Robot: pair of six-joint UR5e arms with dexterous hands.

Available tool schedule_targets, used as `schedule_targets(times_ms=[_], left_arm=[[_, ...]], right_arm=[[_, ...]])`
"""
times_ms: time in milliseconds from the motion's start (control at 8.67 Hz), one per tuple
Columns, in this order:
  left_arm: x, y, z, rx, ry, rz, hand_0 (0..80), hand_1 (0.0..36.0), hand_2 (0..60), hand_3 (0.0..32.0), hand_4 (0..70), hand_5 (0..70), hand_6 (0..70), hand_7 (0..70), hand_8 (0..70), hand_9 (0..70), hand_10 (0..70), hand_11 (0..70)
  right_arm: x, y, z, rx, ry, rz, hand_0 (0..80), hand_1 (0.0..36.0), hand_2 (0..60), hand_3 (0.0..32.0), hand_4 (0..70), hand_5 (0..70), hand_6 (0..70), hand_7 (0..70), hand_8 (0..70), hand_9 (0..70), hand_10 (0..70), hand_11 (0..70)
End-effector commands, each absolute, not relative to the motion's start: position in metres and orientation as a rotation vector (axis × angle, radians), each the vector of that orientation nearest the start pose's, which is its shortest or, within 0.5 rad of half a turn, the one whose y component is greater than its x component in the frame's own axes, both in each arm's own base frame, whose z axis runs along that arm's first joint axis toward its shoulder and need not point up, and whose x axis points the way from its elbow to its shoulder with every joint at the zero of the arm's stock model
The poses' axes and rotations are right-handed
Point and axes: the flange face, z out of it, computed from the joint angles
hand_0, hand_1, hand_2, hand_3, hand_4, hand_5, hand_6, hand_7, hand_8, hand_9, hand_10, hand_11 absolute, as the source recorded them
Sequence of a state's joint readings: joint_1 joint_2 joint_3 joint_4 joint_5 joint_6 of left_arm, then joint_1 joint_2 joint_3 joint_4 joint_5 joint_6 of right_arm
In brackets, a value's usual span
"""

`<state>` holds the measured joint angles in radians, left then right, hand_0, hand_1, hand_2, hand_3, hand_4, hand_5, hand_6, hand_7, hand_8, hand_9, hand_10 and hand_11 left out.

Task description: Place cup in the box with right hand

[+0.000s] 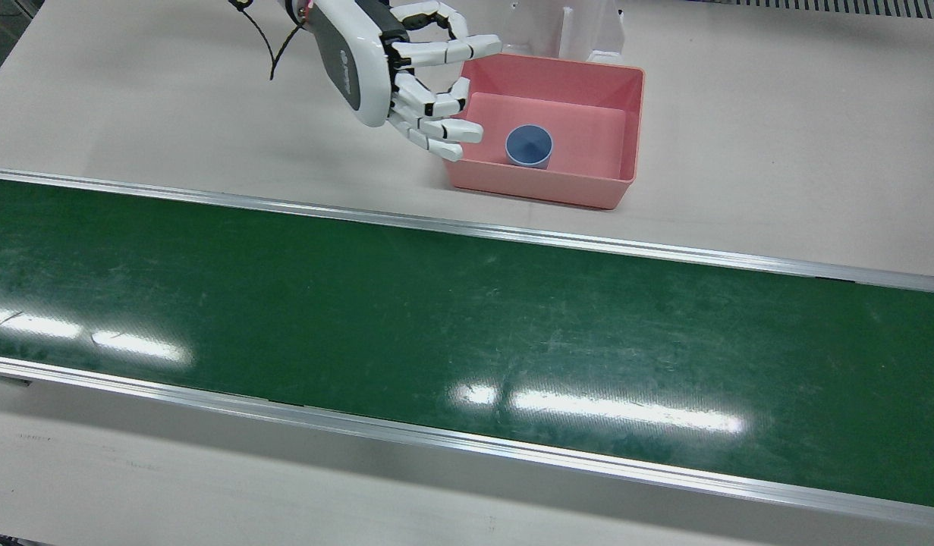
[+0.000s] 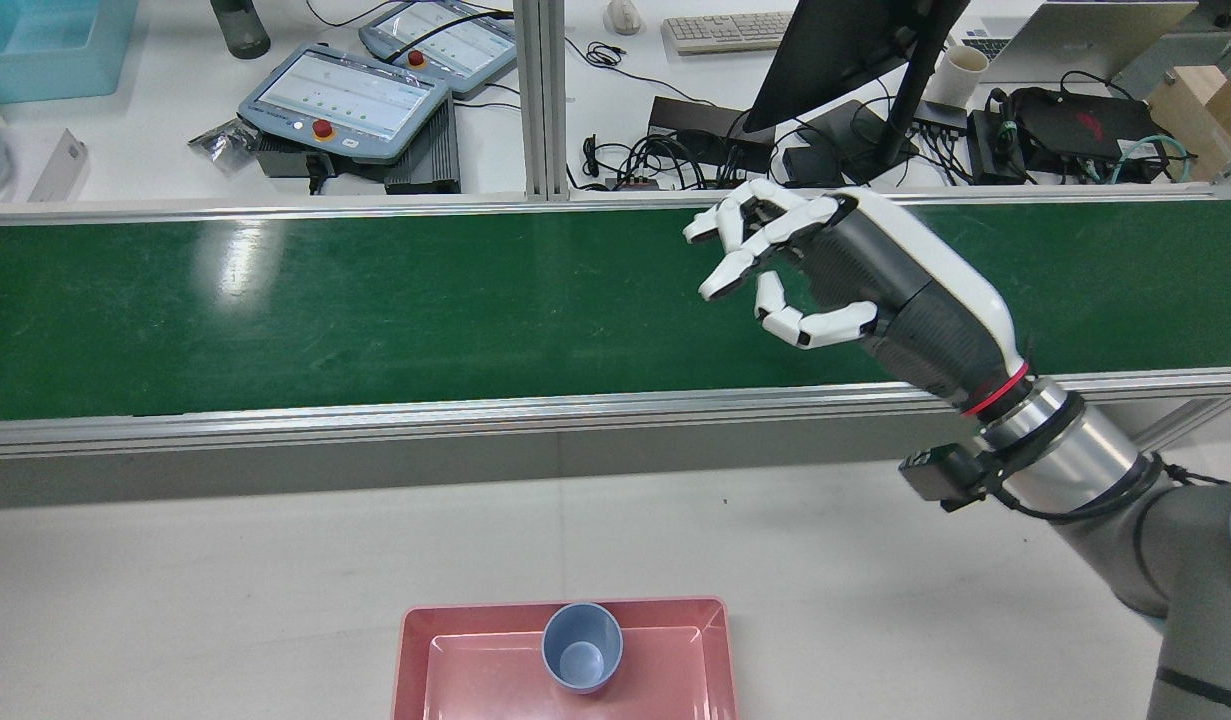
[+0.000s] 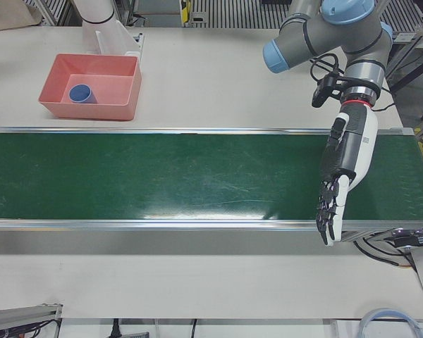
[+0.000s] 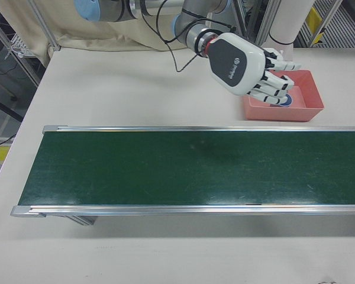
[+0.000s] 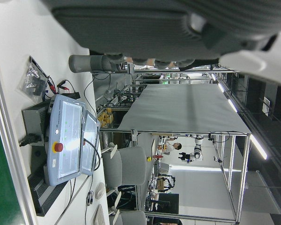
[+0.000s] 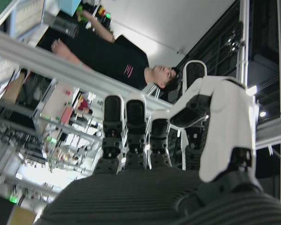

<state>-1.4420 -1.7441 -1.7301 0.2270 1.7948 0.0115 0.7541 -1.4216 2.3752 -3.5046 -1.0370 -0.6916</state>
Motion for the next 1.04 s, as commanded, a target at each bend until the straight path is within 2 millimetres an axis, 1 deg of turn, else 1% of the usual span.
schedule_targets(times_ms=[0,115,231,346,462,577,692,808,923], left_arm=[[-0.039,-0.561,0.543,-0.344,2.130,-1.912,0.0,0.0,0.0,0.0,0.0,0.0,0.0,0.0,0.0,0.0,0.0,0.0],[-0.039,-0.561,0.543,-0.344,2.130,-1.912,0.0,0.0,0.0,0.0,0.0,0.0,0.0,0.0,0.0,0.0,0.0,0.0],[-0.039,-0.561,0.543,-0.344,2.130,-1.912,0.0,0.0,0.0,0.0,0.0,0.0,0.0,0.0,0.0,0.0,0.0,0.0],[-0.039,-0.561,0.543,-0.344,2.130,-1.912,0.0,0.0,0.0,0.0,0.0,0.0,0.0,0.0,0.0,0.0,0.0,0.0],[-0.039,-0.561,0.542,-0.342,2.131,-1.909,0.0,0.0,0.0,0.0,0.0,0.0,0.0,0.0,0.0,0.0,0.0,0.0],[-0.039,-0.561,0.542,-0.344,2.131,-1.910,0.0,0.0,0.0,0.0,0.0,0.0,0.0,0.0,0.0,0.0,0.0,0.0],[-0.039,-0.561,0.543,-0.344,2.130,-1.912,0.0,0.0,0.0,0.0,0.0,0.0,0.0,0.0,0.0,0.0,0.0,0.0],[-0.039,-0.561,0.543,-0.344,2.130,-1.912,0.0,0.0,0.0,0.0,0.0,0.0,0.0,0.0,0.0,0.0,0.0,0.0],[-0.039,-0.561,0.543,-0.344,2.130,-1.912,0.0,0.0,0.0,0.0,0.0,0.0,0.0,0.0,0.0,0.0,0.0,0.0]], right_arm=[[-0.048,-0.461,0.378,-0.646,2.650,-1.982,48.1,36.0,60.0,0.0,70.0,13.9,37.3,70.0,51.3,70.0,46.9,66.8],[-0.050,-0.479,0.427,-0.534,2.537,-2.110,48.7,36.0,60.0,0.0,70.0,14.5,39.5,70.0,57.7,70.0,52.3,70.0],[-0.050,-0.494,0.481,-0.444,2.410,-2.228,47.5,36.0,60.0,0.0,70.0,15.3,41.0,70.0,62.1,70.0,54.6,70.0],[-0.028,-0.501,0.505,-0.479,2.338,-2.269,46.4,35.3,60.0,0.0,70.0,14.4,37.1,70.0,57.2,70.0,49.0,69.8],[-0.010,-0.490,0.527,-0.519,2.287,-2.307,46.6,33.4,60.0,0.0,68.4,13.3,33.3,70.0,51.3,70.0,43.1,61.3],[-0.007,-0.491,0.545,-0.524,2.278,-2.304,44.3,33.3,60.0,0.0,55.9,13.3,32.1,70.0,50.1,70.0,43.1,61.4],[-0.006,-0.502,0.575,-0.518,2.297,-2.273,44.4,31.8,60.0,0.0,54.3,14.2,34.1,70.0,54.5,70.0,48.8,69.5],[-0.007,-0.513,0.592,-0.457,2.374,-2.213,42.9,30.8,60.0,0.0,45.7,14.6,34.2,70.0,56.7,70.0,51.3,70.0],[-0.008,-0.522,0.615,-0.396,2.433,-2.168,45.7,24.6,60.0,0.0,41.2,14.6,32.7,70.0,57.1,70.0,51.5,70.0]])
